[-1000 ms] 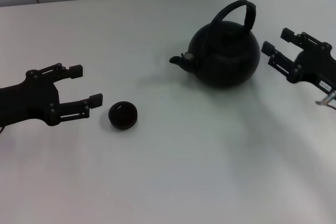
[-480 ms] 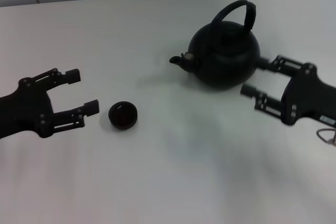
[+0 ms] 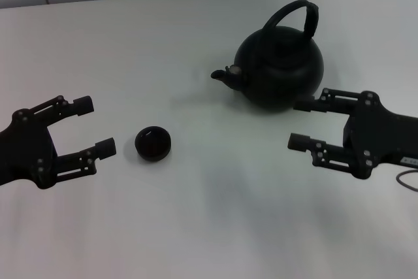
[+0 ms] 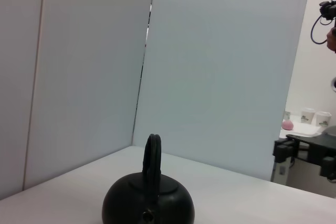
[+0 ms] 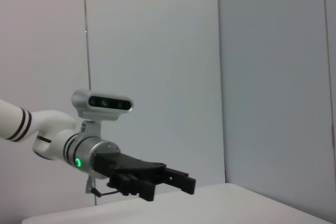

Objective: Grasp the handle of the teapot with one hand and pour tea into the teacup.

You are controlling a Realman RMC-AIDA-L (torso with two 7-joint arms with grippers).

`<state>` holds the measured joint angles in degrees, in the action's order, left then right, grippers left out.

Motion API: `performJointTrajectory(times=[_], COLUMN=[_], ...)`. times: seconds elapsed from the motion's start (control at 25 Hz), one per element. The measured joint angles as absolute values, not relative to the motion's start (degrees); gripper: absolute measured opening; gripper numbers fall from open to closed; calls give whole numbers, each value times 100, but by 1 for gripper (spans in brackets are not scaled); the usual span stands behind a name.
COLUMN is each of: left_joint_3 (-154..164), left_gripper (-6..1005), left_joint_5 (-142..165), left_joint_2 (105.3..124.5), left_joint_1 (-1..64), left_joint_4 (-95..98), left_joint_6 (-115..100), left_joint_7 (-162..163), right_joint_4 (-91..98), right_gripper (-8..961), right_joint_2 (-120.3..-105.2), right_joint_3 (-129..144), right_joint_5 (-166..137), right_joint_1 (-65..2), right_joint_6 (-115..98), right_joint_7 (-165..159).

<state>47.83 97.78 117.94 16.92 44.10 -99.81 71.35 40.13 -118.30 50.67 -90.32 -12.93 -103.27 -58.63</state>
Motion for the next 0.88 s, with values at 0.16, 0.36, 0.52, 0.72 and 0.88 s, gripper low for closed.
performJointTrajectory(times=[0.16, 0.36, 0.52, 0.72, 0.88], left_joint_3=[4804, 4832, 4812, 4797, 4797], left_gripper=[863, 863, 863, 863, 863], left_joint_5=[9790, 9818, 9822, 9826, 9827], left_joint_2=[11794, 11794, 11768, 11731, 11725], left_joint_1=[1673, 1664, 1603, 1563, 1548], left_joint_4=[4402, 4389, 4379, 4376, 4376], left_joint_6=[-10022, -10030, -10115, -10155, -10155], left_joint_7=[7135, 7135, 7136, 7108, 7049], right_joint_4=[4043, 3975, 3853, 3784, 3684], right_gripper=[594, 594, 594, 594, 594], right_joint_2=[-11833, -11888, -11896, -11912, -11914], right_joint_3=[5063, 5136, 5154, 5266, 5330], right_joint_5=[-9036, -9140, -9242, -9251, -9258], right_joint_1=[-1421, -1580, -1678, -1687, -1732], right_joint_6=[-10230, -10036, -9978, -9963, -9920], right_joint_7=[-6031, -6080, -6138, -6135, -6116])
